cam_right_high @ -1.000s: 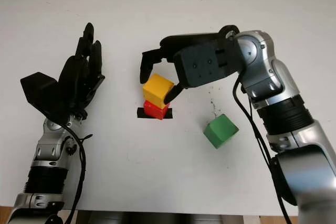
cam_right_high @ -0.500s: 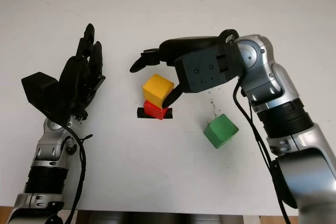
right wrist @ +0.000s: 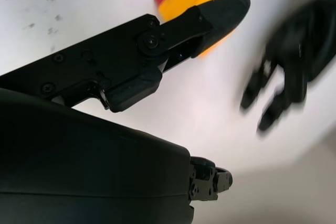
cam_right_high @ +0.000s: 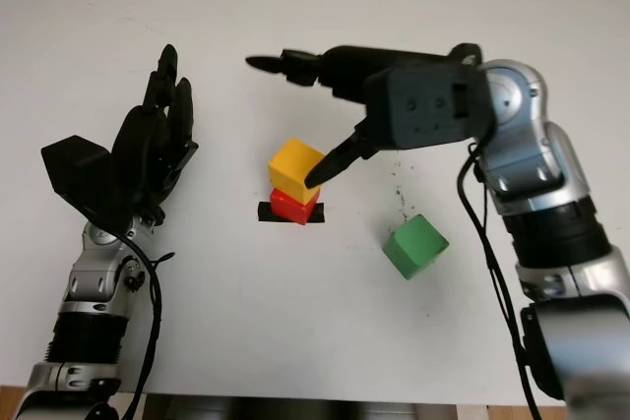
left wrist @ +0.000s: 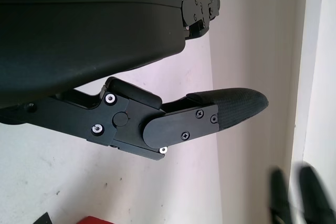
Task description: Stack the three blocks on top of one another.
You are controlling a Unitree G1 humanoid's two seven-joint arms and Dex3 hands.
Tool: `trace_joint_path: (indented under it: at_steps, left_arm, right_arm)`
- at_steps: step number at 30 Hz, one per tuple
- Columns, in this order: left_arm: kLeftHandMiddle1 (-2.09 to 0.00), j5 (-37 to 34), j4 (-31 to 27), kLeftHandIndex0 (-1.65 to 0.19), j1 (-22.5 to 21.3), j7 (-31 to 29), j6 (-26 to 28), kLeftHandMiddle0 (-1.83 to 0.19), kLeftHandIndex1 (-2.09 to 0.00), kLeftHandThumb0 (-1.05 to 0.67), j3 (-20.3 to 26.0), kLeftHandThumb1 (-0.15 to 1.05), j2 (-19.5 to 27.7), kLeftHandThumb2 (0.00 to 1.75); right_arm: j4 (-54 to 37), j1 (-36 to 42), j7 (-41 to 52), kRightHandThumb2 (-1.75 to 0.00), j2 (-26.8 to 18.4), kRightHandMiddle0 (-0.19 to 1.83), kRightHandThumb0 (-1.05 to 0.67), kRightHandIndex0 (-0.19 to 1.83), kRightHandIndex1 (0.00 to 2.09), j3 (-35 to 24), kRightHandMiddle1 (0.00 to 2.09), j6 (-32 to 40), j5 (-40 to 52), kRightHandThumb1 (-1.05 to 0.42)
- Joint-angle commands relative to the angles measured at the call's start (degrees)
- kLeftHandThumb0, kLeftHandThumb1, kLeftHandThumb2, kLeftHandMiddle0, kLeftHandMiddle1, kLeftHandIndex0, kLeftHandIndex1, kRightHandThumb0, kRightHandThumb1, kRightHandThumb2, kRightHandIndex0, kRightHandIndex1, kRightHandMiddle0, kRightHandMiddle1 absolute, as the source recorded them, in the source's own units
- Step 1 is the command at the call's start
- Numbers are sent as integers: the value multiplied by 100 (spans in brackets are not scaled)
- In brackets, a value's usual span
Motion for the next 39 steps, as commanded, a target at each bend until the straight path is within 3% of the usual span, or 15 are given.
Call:
trace_joint_path:
  at_steps: [1, 7, 12, 16, 25, 39]
  left_arm:
    - [-6, 8, -161, 17, 74, 37, -27, 16, -6, -77, 19, 105, 0, 64]
    - [-6, -3, -234, 16, 119, 44, 14, 15, -6, -76, 31, 105, 19, 64]
    - [-5, -98, -197, 17, 72, -48, 13, 17, -5, -76, 67, 105, 41, 64]
    - [-5, -146, -160, 18, 22, -129, 22, 18, -5, -76, 95, 105, 102, 65]
    - [-5, -104, -131, 18, -1, -223, -9, 16, -5, -74, 97, 105, 257, 68]
    - [-4, -215, -77, 19, -18, -384, -15, 19, -2, -75, 150, 105, 374, 68]
  right_arm:
    - [-516, 325, -71, -5, -334, 7, -86, -6, 7, -501, 18, 322, 182, -94]
    - [-1356, 1728, -83, -6, -1038, 10, -80, -3, 8, -1826, 17, 728, 561, -94]
    - [-2027, 2936, -48, -5, -1267, 18, -76, 0, 7, -2695, 15, 725, 768, -94]
    - [-2365, 3610, -7, -5, -1300, 23, -71, 0, 6, -3040, 13, 542, 907, -92]
    - [-2738, 4376, -68, -6, -1539, 20, -74, -5, 4, -2643, 7, -28, 302, -97]
    - [-2051, 4289, -815, -4, -1488, 24, -66, -6, 6, -1680, 8, -1574, -512, -95]
